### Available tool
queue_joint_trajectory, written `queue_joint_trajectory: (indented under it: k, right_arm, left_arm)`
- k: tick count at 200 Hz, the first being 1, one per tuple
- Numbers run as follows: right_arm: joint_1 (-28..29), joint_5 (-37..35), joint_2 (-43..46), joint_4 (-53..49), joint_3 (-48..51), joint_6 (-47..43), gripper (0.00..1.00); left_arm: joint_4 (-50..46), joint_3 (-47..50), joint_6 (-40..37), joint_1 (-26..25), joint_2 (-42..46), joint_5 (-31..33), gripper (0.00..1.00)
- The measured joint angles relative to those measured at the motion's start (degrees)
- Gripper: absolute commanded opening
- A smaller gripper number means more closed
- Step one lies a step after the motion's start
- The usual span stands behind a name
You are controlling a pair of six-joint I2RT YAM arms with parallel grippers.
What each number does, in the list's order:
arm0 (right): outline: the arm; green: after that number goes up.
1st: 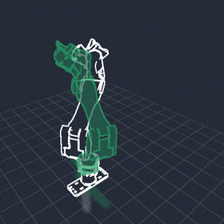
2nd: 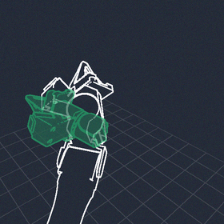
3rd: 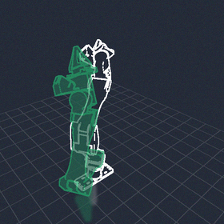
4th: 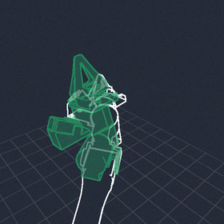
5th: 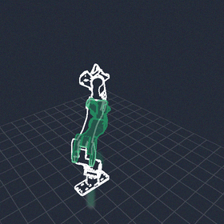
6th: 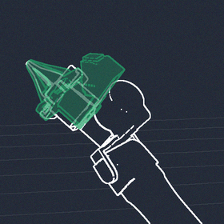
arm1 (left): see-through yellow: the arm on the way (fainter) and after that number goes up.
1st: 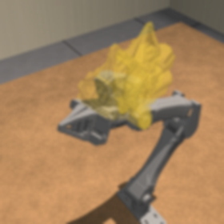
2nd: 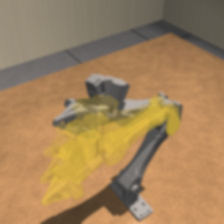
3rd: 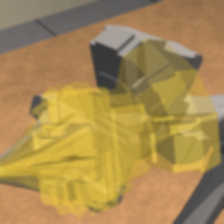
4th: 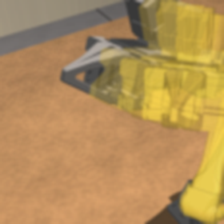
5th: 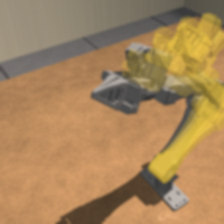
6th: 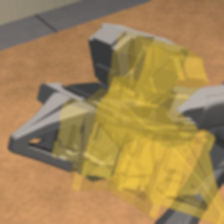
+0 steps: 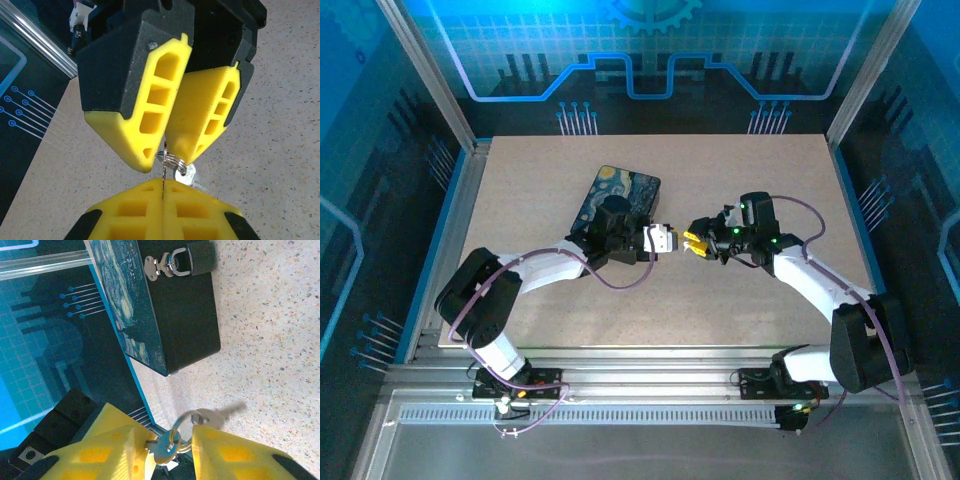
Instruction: Unlock the padlock with the key
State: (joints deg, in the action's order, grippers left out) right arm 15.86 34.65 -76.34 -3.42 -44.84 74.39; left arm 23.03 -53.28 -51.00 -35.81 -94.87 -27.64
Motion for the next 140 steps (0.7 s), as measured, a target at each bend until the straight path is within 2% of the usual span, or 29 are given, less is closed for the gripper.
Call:
queue_joint_trajectory:
  k: [80,127,133,140]
  right_arm:
    - [-0.2,-0.4,-0.2,1.4,1.0,0.2,0.12]
    - [-0.3,-0.8,-0.2,3.0,1.9,0.7,0.04]
    - [-0.3,-0.8,-0.2,3.4,2.2,0.9,0.03]
    - [-0.4,-0.8,-0.2,4.2,2.6,1.2,0.02]
  left_arm:
    - [0.0,0.6,0.1,0.0,0.0,0.0,0.0]
    - [0.6,1.2,1.8,0.0,-0.1,0.0,0.0]
    - [1.0,1.4,2.1,0.0,-0.1,0.1,0.05]
    - [1.7,1.7,2.7,0.0,-0.2,0.2,0.15]
